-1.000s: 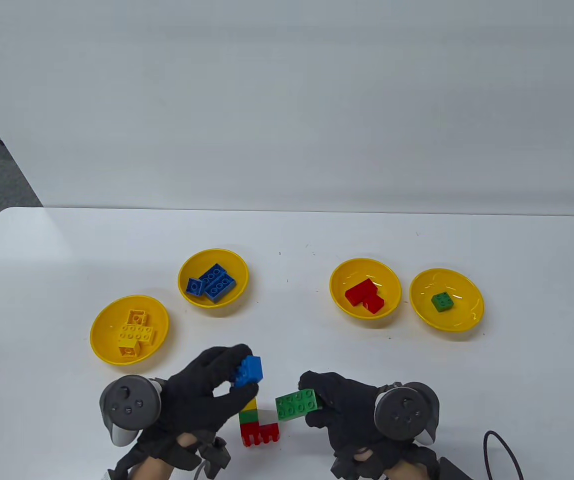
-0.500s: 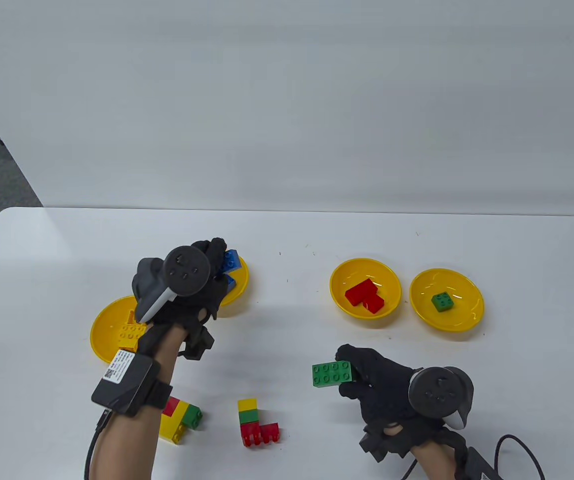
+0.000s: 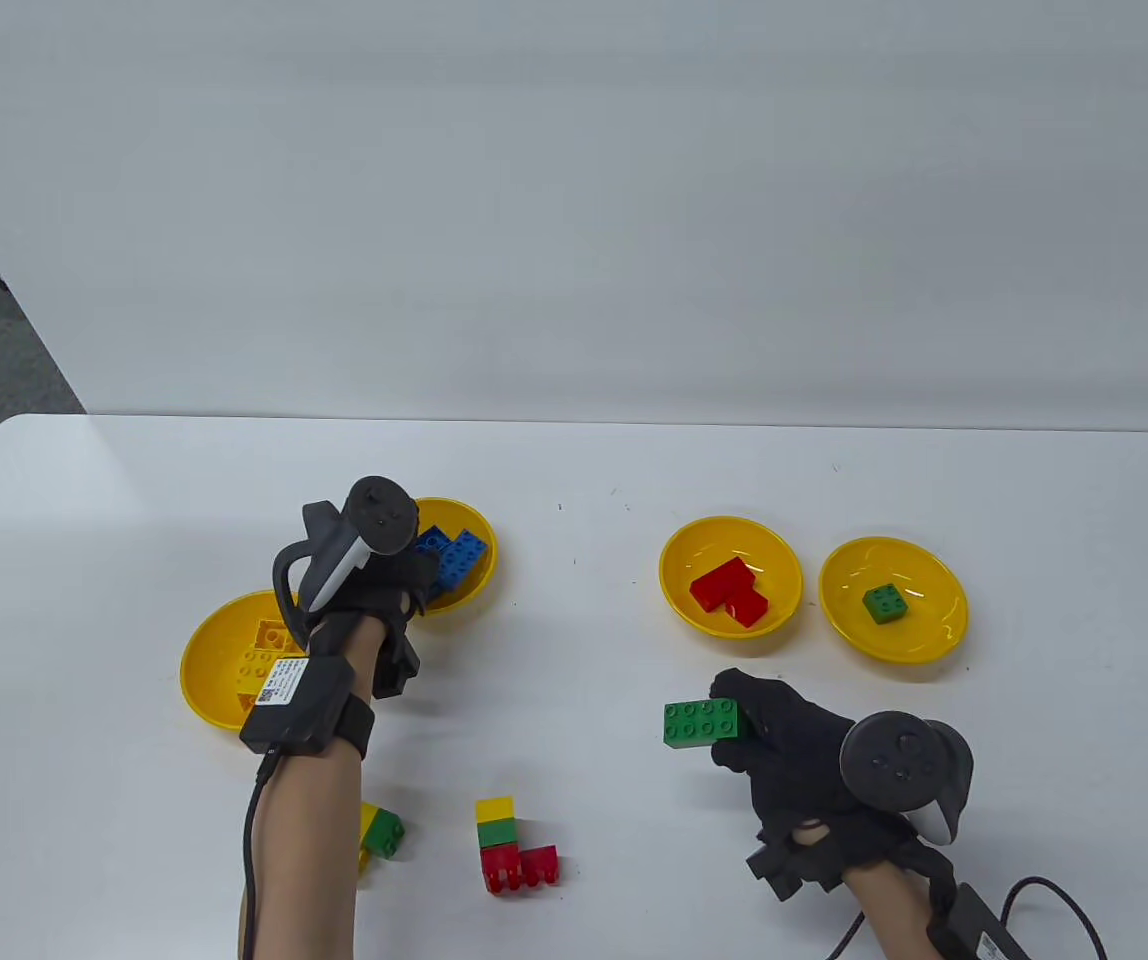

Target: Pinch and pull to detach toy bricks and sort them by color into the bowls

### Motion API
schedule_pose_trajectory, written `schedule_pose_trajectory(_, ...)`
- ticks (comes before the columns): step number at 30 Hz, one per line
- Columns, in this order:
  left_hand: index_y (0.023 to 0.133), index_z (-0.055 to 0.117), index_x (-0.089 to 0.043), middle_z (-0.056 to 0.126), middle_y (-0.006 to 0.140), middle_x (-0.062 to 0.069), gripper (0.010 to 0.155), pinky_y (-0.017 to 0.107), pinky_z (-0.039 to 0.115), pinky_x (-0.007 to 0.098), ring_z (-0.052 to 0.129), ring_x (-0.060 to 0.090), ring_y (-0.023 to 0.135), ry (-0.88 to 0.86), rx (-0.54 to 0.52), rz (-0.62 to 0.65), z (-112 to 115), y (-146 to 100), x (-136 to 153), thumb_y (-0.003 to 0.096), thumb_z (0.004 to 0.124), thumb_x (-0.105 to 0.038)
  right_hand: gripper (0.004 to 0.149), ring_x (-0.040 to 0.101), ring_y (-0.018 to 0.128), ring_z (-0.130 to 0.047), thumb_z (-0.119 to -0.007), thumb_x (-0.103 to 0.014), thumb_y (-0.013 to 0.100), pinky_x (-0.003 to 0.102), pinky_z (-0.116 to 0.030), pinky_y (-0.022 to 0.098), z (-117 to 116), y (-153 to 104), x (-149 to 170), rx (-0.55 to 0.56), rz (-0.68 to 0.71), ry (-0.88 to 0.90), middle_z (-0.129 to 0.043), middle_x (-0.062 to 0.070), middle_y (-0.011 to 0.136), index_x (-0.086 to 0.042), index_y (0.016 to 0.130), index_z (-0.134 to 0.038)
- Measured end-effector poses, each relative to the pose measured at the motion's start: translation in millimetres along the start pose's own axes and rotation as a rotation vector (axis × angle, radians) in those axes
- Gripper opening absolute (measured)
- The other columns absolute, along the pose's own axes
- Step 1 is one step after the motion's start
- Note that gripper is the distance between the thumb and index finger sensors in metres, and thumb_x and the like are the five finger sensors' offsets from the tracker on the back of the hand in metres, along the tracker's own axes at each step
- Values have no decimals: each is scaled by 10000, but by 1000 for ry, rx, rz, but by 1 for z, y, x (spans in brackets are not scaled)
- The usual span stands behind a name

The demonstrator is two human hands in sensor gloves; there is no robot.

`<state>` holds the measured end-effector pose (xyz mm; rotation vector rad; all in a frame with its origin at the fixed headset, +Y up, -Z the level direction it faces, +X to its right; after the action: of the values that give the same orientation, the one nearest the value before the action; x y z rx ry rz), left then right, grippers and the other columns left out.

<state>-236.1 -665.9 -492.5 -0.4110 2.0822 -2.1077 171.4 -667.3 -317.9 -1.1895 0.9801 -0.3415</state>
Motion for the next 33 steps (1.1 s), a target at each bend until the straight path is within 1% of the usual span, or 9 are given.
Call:
schedule_pose_trajectory(6,1045,702,-212,755,1046,182,646,653,729,606,800,456,919,-86,-153,76,-58,-47,8,477,884,-458,630,396,446,-1042,-884,-280,285,616,-862,334,-10,0,-7,-28,16,-12,-913,294,746,21,836,-833)
schedule_pose_trajectory(11,1035,722,-213,783,1030,187,632,641,740,609,822,460,901,-259,-306,198,-91,-116,12,485,851,-497,629,398,447,-1041,-883,-281,288,616,-861,335,-15,0,-13,-41,31,-4,-911,295,749,20,837,-832)
schedule_pose_trajectory(13,1024,747,-203,804,1015,201,624,631,741,621,834,474,883,-343,-336,239,-87,-141,15,486,851,-503,629,398,448,-1040,-884,-281,287,616,-861,336,-15,0,-15,-44,35,1,-910,295,750,20,837,-832)
schedule_pose_trajectory(16,1027,745,-203,798,1021,206,629,633,739,624,828,481,888,-298,-324,278,-72,-169,20,489,846,-513,629,399,449,-1040,-884,-281,288,617,-860,336,-17,-1,-16,-51,40,5,-910,296,751,19,838,-831)
schedule_pose_trajectory(21,1022,752,-212,775,1039,215,634,642,728,635,815,489,904,-126,-315,265,-35,-191,28,477,849,-522,631,397,450,-1041,-884,-284,289,615,-861,337,-21,0,-14,-69,39,-6,-909,295,752,19,840,-830)
schedule_pose_trajectory(23,1027,745,-215,759,1053,214,636,651,717,639,801,488,919,-88,-278,270,-29,-191,29,482,844,-528,630,400,452,-1039,-885,-285,292,617,-860,337,-19,0,-12,-74,26,8,-907,297,754,20,840,-830)
schedule_pose_trajectory(26,1029,738,-219,745,1061,211,635,658,710,638,789,488,929,-91,-287,272,-32,-191,29,484,838,-529,631,417,469,-1031,-887,-280,297,630,-848,349,2,3,-13,-16,24,24,-898,302,767,21,848,-824)
schedule_pose_trajectory(30,1025,745,-217,747,1060,211,632,656,711,639,792,488,928,-99,-297,280,-35,-194,30,483,838,-530,631,426,493,-1020,-884,-281,306,637,-837,363,65,14,-19,212,23,12,-886,298,786,17,858,-815)
schedule_pose_trajectory(33,1023,749,-216,750,1059,212,633,656,712,639,794,486,927,-98,-291,273,-34,-192,33,481,838,-530,633,431,511,-1009,-882,-285,315,642,-826,377,100,27,-13,315,-33,-25,-872,298,800,13,868,-805)
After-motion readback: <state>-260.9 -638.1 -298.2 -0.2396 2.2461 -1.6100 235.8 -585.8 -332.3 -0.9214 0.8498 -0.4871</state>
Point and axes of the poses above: the tracker on the back of each hand, its own x axis roughly to the little-finger side, its own y axis roughly from the wrist to the fingertips, z = x × y, the point moved 3 cm from there along y, roughly from the wrist to the fingertips
